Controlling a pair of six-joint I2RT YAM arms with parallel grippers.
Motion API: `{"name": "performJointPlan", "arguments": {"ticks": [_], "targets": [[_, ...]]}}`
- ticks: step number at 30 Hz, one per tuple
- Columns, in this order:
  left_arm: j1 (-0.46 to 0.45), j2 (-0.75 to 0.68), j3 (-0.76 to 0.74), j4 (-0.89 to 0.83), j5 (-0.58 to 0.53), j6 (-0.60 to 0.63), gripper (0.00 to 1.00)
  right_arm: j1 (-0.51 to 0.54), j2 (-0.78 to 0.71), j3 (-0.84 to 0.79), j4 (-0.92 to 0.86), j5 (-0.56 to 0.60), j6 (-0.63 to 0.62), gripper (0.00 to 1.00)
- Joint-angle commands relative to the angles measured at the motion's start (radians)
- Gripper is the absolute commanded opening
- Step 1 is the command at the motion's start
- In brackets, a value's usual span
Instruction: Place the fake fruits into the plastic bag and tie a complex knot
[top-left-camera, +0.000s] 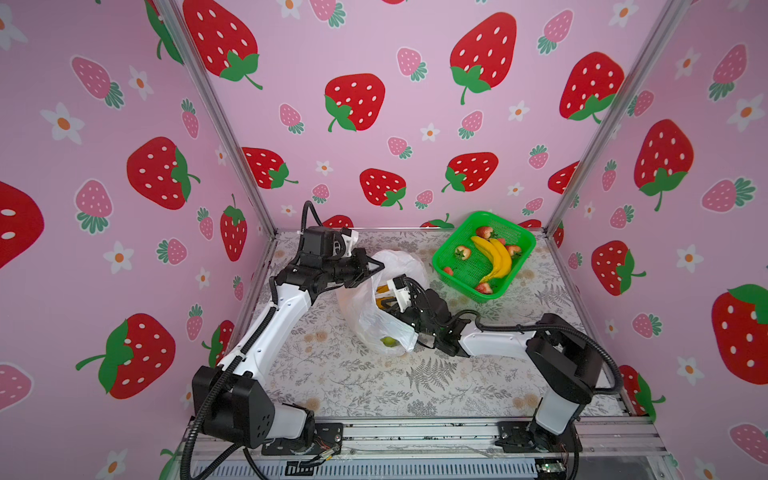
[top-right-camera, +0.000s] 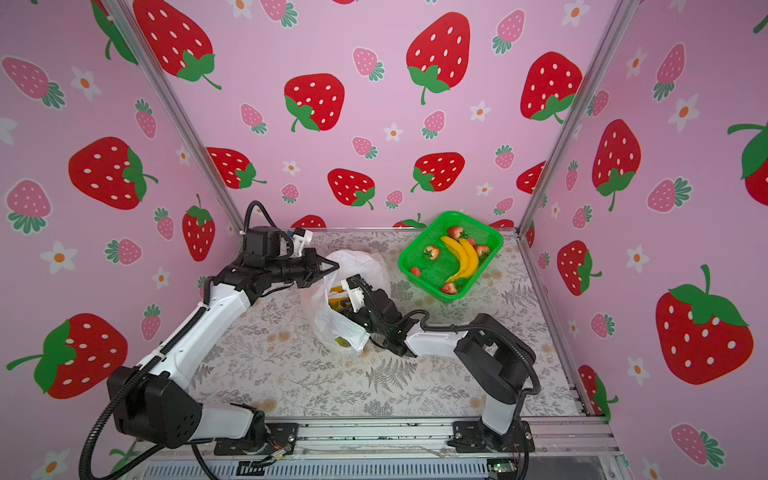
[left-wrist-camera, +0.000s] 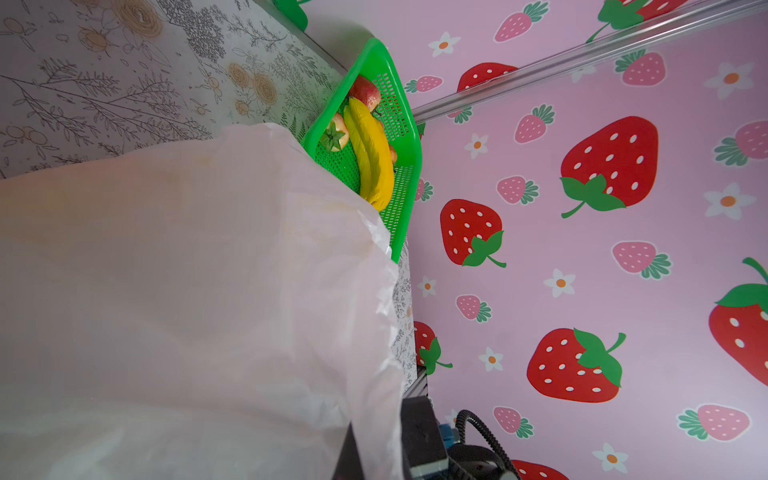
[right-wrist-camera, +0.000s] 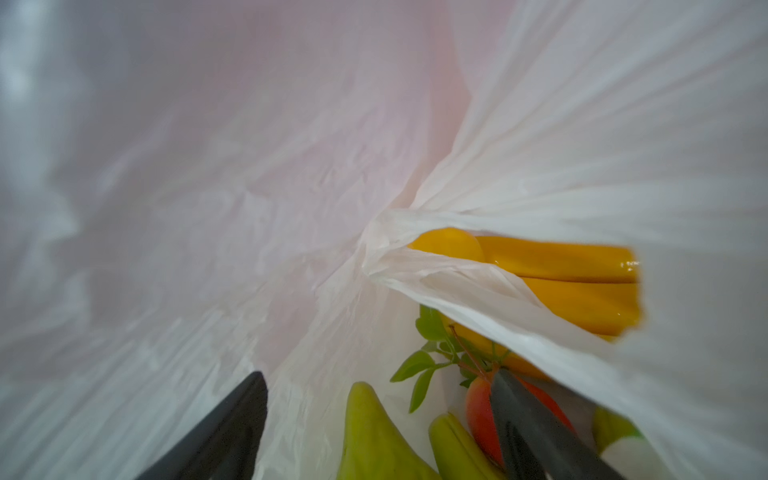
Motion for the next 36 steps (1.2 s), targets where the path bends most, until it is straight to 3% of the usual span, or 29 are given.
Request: {"name": "performJointPlan", "arguments": {"ticks": [1,8,15,25,36], "targets": [[0.015,-0.011,0.0,0.002,0.011,0.019,0.0,-0.017,-0.067,-0.055,-0.062,-0.022,-0.056,0.83],[0.031,-0.006,0.0,0.002,0.01,0.019,0.0,-0.015,-0.149,-0.114,-0.251,0.137,-0.092,0.76],[0.034,0.003,-0.003,0.002,0.004,0.018,0.0,0.055,-0.091,-0.043,-0.345,0.423,-0.003,0.86],[0.034,0.002,-0.005,0.002,0.006,0.017,0.0,0.11,0.063,0.081,-0.395,0.571,0.049,0.88],[0.034,0.002,-0.005,0.003,0.009,0.018,0.0,0.086,0.035,-0.008,-0.4,0.614,0.056,0.66]]}}
